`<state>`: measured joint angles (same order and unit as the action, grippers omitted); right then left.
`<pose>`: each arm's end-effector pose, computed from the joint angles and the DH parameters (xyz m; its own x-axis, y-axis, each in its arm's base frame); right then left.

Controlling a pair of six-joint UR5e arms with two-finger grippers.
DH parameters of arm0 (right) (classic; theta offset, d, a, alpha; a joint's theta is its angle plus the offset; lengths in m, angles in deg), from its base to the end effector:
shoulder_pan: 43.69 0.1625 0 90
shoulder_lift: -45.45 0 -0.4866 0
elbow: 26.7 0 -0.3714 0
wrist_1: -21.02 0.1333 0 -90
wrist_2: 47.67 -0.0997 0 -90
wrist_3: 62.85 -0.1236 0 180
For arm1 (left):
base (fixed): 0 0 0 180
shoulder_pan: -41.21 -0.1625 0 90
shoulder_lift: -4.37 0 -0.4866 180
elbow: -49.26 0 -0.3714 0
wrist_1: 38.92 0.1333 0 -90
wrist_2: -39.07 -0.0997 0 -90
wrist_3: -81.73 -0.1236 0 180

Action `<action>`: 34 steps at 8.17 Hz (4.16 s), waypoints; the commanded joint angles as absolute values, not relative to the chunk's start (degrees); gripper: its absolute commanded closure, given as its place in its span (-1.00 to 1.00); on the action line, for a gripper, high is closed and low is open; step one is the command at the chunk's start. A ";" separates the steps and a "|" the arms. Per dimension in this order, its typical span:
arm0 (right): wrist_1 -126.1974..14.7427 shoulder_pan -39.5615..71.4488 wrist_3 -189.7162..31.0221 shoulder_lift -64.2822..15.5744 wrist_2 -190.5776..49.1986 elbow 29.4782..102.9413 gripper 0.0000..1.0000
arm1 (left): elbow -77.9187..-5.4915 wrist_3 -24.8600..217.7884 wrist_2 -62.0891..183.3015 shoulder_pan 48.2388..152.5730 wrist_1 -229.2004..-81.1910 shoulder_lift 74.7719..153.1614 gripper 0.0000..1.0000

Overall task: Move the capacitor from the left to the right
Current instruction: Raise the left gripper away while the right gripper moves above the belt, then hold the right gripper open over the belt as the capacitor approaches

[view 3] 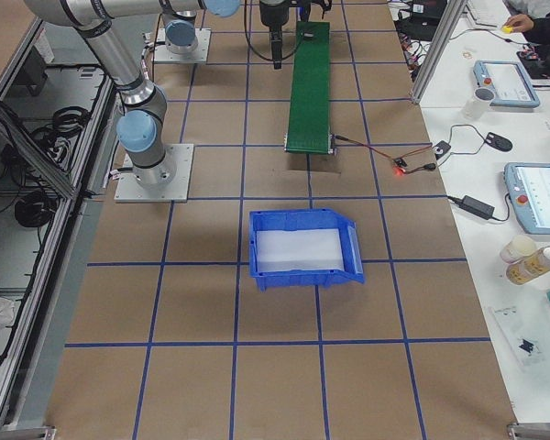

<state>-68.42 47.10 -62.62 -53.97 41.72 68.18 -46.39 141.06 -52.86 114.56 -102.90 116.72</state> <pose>0.1401 -0.3967 0.5556 -0.9998 -0.0185 -0.0103 -0.0178 0.9974 -0.0695 0.0506 -0.6198 0.3113 -0.2423 -0.9691 -0.0469 -0.9699 0.2431 -0.0113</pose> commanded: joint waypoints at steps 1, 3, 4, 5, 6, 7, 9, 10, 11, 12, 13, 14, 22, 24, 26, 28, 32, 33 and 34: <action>-68.54 47.10 -62.41 -52.99 41.72 68.40 -1.00 | -45.66 141.06 -51.89 115.03 -107.53 114.51 -1.00; -68.54 47.54 -62.41 -49.14 41.81 69.01 -1.00 | -43.21 141.06 -51.98 116.87 -113.50 110.04 -1.00; -68.54 48.06 -62.41 -45.81 41.72 69.02 -1.00 | -42.41 139.67 -51.72 118.71 -114.14 107.67 -1.00; -68.80 48.16 -62.58 -41.43 41.80 69.02 -1.00 | -42.41 135.74 -51.63 120.99 -114.24 105.38 -1.00; -69.33 48.16 -63.45 -38.25 40.76 69.02 -1.00 | -42.32 129.78 -51.72 122.67 -114.85 104.14 -1.00; -70.46 48.16 -63.46 -36.13 40.49 68.93 -1.00 | -42.32 121.98 -51.63 123.12 -114.94 104.04 -1.00; -76.26 47.37 -63.37 -31.74 40.75 68.93 -1.00 | -42.32 106.58 -51.63 123.21 -114.94 103.34 -1.00; -77.06 47.37 -63.37 -30.24 40.58 69.01 -1.00 | -42.32 103.47 -51.54 123.39 -115.20 102.90 -1.00; -77.15 47.28 -63.46 -30.05 40.57 69.19 -1.00 | -42.23 99.96 -51.54 123.39 -117.21 102.55 -1.00; -77.24 47.10 -63.46 -29.96 39.62 69.37 -1.00 | -42.23 97.58 -51.63 123.39 -118.18 101.94 -1.00; -77.42 46.06 -63.46 -29.78 35.00 69.45 -1.00 | -41.62 94.77 -51.72 123.13 -118.28 102.11 -1.00; -78.64 44.05 -63.37 -29.78 31.03 70.93 -1.00 | -41.35 93.26 -51.89 122.69 -119.76 102.28 -1.00; -84.69 42.62 -63.29 -29.78 29.41 73.32 -1.00 | -38.36 84.03 -52.16 123.39 -128.80 96.15 -1.00; -89.17 42.62 -62.50 -29.69 26.71 74.54 -1.00 | -38.28 83.58 -52.16 123.13 -129.62 95.52 -1.00; -93.04 42.45 -57.17 -29.78 25.55 77.97 -0.99 | -38.36 83.58 -49.89 123.13 -129.53 96.39 -1.00; -93.24 42.44 -57.31 -29.78 25.55 77.98 -1.00 | -38.36 83.67 -49.43 123.39 -129.36 96.65 -1.00; -93.85 42.44 -60.80 -29.96 25.55 77.89 -0.98 | -38.27 83.14 -50.31 126.81 -129.71 96.22 -1.00; -94.11 42.44 -65.17 -29.70 25.11 77.98 -0.97 | -38.27 83.57 -50.31 128.29 -129.62 96.57 -1.00; -94.90 42.44 -65.91 -29.52 24.93 77.55 -1.00 | -38.27 84.19 -49.70 130.05 -129.36 96.74 -1.00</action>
<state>-93.91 42.44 -62.28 -29.79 25.33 77.95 -38.28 83.39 -50.23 127.25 -129.62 96.51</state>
